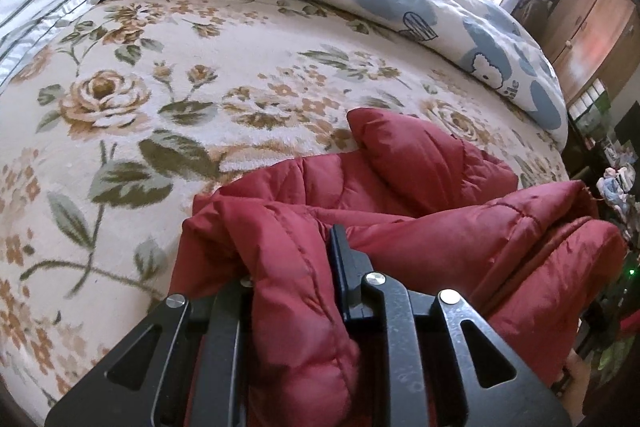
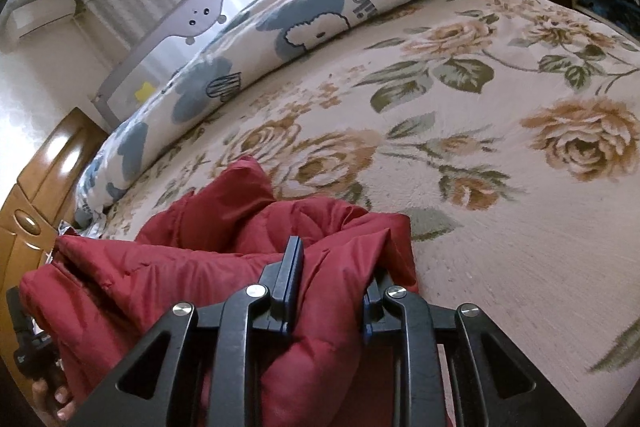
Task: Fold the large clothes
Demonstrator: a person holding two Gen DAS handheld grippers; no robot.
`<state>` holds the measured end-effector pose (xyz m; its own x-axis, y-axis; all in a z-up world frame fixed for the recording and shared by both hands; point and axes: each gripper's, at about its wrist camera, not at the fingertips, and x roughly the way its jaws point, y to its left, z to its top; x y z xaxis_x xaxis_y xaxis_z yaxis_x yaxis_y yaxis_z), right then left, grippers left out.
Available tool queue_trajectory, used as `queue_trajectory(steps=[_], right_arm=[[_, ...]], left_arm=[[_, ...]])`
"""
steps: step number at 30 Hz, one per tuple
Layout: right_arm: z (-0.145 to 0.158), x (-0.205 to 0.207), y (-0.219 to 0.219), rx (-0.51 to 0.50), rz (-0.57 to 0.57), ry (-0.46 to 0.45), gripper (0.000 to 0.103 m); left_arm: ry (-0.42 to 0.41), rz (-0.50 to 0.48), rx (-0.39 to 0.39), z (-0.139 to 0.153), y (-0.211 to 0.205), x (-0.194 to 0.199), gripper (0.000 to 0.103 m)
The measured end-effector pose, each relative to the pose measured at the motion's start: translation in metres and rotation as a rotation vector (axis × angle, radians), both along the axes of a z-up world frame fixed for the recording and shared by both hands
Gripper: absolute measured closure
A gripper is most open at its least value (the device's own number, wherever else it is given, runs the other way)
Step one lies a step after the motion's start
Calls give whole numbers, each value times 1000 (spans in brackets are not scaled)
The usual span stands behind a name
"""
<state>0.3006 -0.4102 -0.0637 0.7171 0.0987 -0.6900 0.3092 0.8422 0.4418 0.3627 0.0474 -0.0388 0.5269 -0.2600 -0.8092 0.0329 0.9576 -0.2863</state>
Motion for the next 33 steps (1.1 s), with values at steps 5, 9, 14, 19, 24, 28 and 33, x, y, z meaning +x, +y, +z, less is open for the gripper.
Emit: queue_trajectory(steps=[5,9,14,19,24,28,33], right_arm=[[-11,13,-3,5,-21,10,78],[-15,18,-6,24,-31,14,78],[-18,19,-8,35,-37,16,77],[-19,21,-8,26,-29,16,76],[-20,25,-5,16,-19,19,76],[-20,29,0,-3,-11,20,75],[-21,31,0,-11,-7,21,75]], left_arm=[[2,2,2,-7,-3,11,84],[5,0,-10,-9,-3,15,84],[7,0,-17,-8,-1,16,84],[-9,2,-39,9,8,7,82],[-52,8,-70,35,23,-13,77],[-105,0,-46,55,23,-33,75],[-158,31,-30,74,27,-55,67]])
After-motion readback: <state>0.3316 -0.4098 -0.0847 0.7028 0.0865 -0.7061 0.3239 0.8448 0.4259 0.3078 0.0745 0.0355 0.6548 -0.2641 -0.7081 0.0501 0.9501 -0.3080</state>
